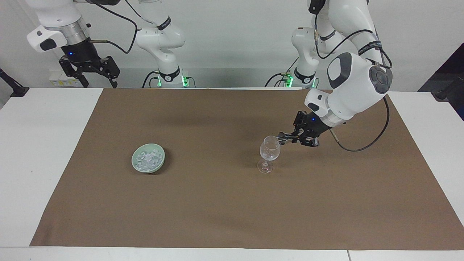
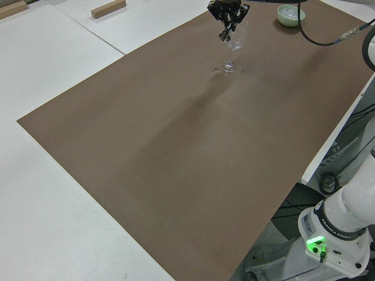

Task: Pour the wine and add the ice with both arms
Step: 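Tilt the jigger with the left gripper to pour into the clear glass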

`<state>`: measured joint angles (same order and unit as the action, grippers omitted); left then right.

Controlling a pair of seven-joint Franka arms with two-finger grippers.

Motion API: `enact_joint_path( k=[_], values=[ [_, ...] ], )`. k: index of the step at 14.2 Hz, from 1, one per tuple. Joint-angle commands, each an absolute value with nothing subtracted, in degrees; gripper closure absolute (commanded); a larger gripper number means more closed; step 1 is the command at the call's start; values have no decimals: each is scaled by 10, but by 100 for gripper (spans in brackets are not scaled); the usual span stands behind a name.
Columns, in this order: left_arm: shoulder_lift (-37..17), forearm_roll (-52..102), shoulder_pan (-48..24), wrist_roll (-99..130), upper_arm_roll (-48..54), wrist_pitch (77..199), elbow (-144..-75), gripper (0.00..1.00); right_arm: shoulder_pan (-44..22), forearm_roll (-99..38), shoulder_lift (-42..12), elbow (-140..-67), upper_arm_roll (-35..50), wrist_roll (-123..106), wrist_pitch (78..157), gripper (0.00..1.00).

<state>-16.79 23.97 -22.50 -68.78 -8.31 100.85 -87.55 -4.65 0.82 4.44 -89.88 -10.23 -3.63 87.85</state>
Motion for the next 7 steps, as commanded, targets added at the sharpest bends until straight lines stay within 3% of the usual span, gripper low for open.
enact_joint_path(
  k=[1, 7],
  values=[
    [-163, 220, -245, -662, -95, 1006, -869, 100, -43, -3, 52, -903, -99, -25, 875, 0],
    [-164, 211, -264, -645, -97, 1006, -866, 100, -43, -3, 52, -904, -99, -25, 875, 0]
  ],
)
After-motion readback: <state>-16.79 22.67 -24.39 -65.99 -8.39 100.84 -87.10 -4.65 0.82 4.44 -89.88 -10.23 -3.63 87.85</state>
